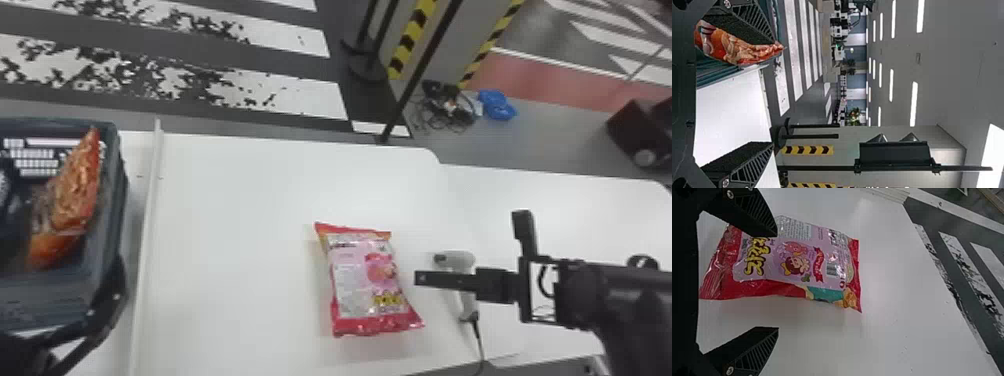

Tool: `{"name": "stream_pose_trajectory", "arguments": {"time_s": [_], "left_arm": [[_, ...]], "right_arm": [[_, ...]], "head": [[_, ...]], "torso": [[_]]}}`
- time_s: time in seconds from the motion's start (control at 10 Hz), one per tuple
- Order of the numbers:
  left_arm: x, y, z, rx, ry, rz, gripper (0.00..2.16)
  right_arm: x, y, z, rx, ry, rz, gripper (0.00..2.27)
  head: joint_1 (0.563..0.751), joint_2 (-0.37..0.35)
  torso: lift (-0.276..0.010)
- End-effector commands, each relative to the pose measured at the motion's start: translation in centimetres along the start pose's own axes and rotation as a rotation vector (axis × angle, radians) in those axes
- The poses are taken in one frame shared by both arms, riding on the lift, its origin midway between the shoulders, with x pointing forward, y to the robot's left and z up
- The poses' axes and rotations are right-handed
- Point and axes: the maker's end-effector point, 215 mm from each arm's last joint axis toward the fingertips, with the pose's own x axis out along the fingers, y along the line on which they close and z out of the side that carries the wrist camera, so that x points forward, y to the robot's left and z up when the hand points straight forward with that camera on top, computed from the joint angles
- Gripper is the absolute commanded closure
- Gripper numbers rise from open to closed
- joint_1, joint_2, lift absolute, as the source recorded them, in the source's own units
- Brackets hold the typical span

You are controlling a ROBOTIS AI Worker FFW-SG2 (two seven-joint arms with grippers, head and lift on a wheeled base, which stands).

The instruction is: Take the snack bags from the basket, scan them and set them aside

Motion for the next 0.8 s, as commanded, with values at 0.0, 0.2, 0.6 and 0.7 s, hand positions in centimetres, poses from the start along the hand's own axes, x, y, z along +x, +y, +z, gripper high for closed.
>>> {"name": "stream_pose_trajectory", "arguments": {"time_s": [0.0, 0.2, 0.6, 0.7], "left_arm": [[0.0, 0.1, -0.1, 0.001, 0.001, 0.001, 0.08], [0.0, 0.1, -0.2, 0.003, 0.004, 0.001, 0.08], [0.0, 0.1, -0.6, 0.002, 0.011, 0.001, 0.08], [0.0, 0.1, -0.8, 0.004, 0.014, 0.001, 0.08]], "right_arm": [[2.0, 0.3, -0.9, 0.023, 0.039, 0.042, 0.09], [4.0, 0.6, -1.8, -0.028, 0.073, 0.052, 0.09], [7.8, 2.4, -3.7, -0.137, 0.145, 0.075, 0.61], [8.3, 2.6, -3.7, -0.160, 0.145, 0.074, 2.12]], "head": [[0.695, -0.350], [0.695, -0.344], [0.695, -0.290], [0.695, -0.283]], "torso": [[-0.075], [-0.075], [-0.075], [-0.075]]}}
